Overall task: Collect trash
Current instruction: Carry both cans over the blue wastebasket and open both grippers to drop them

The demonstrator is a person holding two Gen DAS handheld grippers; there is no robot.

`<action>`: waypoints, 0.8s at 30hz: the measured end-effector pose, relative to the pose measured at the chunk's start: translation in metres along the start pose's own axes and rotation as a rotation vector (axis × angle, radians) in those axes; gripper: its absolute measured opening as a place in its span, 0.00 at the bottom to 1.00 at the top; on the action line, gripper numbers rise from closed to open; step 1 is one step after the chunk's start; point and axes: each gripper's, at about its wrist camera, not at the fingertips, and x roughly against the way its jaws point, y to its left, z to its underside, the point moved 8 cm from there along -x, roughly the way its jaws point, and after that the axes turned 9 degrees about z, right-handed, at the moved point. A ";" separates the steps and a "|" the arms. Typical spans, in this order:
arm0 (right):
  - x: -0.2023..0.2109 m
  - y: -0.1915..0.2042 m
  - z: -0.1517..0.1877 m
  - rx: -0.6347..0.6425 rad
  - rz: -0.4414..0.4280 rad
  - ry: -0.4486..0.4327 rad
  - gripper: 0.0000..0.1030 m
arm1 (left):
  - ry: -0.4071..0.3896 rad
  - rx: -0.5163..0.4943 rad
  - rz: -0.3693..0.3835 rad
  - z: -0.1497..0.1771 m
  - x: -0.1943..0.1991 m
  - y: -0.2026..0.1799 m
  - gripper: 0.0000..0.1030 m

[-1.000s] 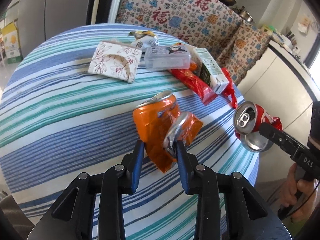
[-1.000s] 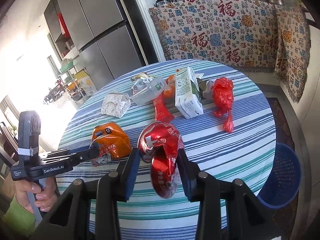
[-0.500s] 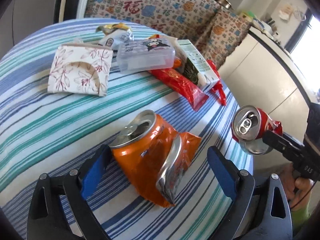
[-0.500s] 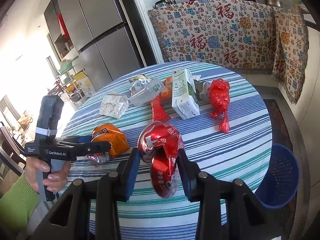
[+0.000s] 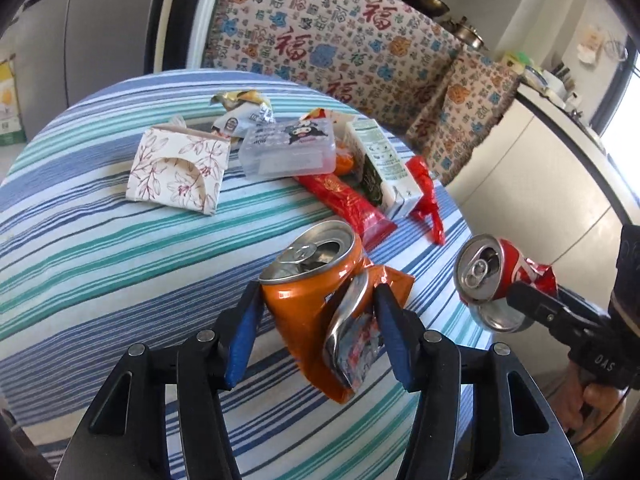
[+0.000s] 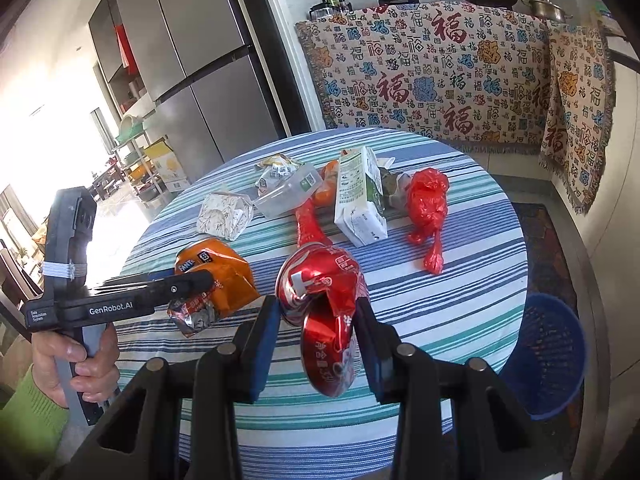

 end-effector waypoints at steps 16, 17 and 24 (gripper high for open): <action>0.036 -0.189 -0.041 -0.260 0.160 0.033 0.37 | 0.042 -0.195 0.123 -0.050 -0.072 -0.172 0.56; 0.036 -0.205 -0.040 -0.298 0.164 0.045 0.37 | 0.048 -0.207 0.130 -0.053 -0.083 -0.184 0.56; 0.013 -0.278 -0.029 -0.430 0.199 0.118 0.37 | 0.108 -0.238 0.162 -0.051 -0.162 -0.241 0.56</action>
